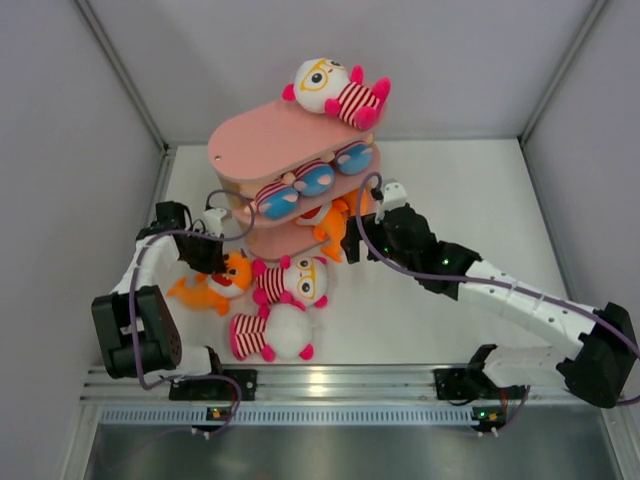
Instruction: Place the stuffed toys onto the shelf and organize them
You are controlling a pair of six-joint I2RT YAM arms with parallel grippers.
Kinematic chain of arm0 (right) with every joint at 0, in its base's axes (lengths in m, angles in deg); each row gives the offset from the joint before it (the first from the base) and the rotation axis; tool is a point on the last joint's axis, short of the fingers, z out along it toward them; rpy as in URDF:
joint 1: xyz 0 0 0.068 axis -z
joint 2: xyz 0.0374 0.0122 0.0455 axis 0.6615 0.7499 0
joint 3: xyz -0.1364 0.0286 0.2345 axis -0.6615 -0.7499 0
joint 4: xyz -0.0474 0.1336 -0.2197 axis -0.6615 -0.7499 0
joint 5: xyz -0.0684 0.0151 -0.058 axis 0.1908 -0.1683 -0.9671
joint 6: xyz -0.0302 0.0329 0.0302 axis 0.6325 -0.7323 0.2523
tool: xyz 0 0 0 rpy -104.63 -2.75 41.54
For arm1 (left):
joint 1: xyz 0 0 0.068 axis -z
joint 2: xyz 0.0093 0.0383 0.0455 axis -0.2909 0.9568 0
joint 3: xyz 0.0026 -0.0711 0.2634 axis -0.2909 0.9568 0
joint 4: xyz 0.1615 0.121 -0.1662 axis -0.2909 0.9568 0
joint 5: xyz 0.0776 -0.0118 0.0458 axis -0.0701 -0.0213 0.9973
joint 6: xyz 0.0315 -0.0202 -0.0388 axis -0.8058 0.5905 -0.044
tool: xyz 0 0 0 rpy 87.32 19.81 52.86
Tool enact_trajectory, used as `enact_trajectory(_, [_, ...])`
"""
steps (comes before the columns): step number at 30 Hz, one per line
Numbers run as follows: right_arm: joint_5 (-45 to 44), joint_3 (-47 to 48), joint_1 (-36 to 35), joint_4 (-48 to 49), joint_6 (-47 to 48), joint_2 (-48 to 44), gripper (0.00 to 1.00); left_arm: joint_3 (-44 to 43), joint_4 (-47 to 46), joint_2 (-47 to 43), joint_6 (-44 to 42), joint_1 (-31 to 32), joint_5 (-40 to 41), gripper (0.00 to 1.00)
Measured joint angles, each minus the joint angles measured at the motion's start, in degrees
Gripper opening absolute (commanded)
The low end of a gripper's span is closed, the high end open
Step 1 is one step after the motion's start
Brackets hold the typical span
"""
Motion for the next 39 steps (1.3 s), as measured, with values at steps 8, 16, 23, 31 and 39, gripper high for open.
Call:
enact_trajectory(8, [-0.94,0.00,0.00,-0.09,0.04,-2.25,0.99,4.98,2.67,-14.43,4.15,-2.56,8.63,0.00])
enact_trajectory(16, [0.37,0.26,0.00,-0.42,0.66,-2.29,0.99,-6.49,12.26,-24.13,9.03,-3.37,15.54,0.00])
enact_trajectory(23, [2.64,4.22,-0.02,-2.84,3.63,-3.43,0.94,-30.99,18.23,-26.67,14.27,-3.48,14.36,0.00])
enact_trajectory(31, [5.81,13.79,-4.94,-2.40,10.75,-4.37,0.90,-56.37,19.74,-27.15,26.08,-3.45,5.16,0.00])
enact_trajectory(39, [13.44,22.97,-20.00,12.13,16.17,3.52,0.93,-59.32,19.15,-26.97,39.58,-3.45,-4.94,0.00])
